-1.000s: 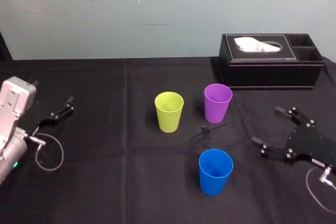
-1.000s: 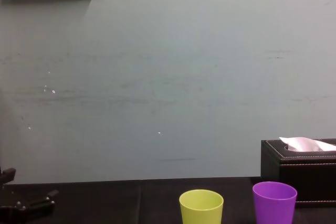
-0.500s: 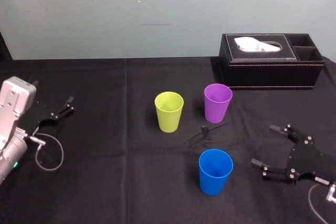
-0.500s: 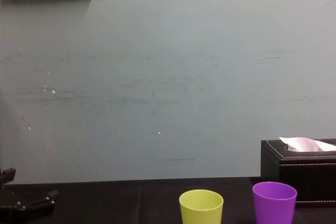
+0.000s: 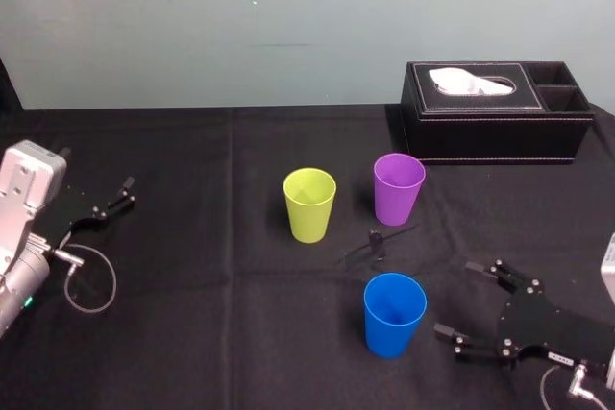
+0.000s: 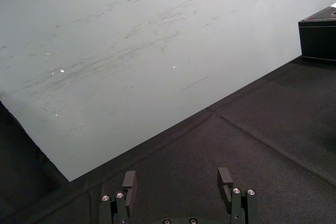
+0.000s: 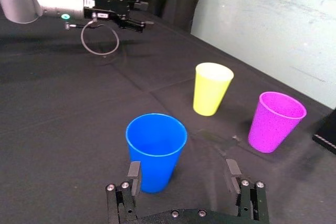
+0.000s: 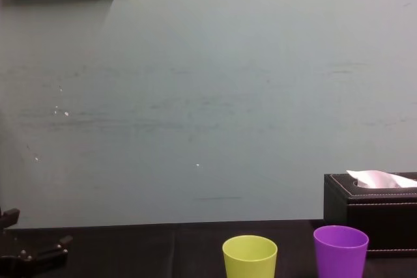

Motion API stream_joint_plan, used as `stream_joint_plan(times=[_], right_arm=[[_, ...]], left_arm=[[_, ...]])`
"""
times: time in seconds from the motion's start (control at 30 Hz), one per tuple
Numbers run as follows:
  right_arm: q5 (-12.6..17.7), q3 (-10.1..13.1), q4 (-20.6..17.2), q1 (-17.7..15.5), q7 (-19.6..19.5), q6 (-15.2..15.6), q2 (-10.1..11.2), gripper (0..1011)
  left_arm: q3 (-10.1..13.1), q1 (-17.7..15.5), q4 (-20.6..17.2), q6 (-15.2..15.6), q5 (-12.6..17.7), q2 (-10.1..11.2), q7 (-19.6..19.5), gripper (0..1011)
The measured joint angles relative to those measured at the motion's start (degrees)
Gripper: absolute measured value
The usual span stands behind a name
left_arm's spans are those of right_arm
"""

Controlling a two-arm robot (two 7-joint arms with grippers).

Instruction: Stack the three plastic cups sequentially using one hand.

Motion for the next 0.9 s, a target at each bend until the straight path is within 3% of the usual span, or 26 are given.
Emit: stream_joint_plan(times=[0.9], right_arm=[[-2.1,-1.1,1.3,0.6,2.5,3.2,-3.8,1000]], left_arm=[[0.0,0.0,0.0,0.0,0.0,0.0,0.0,1010]])
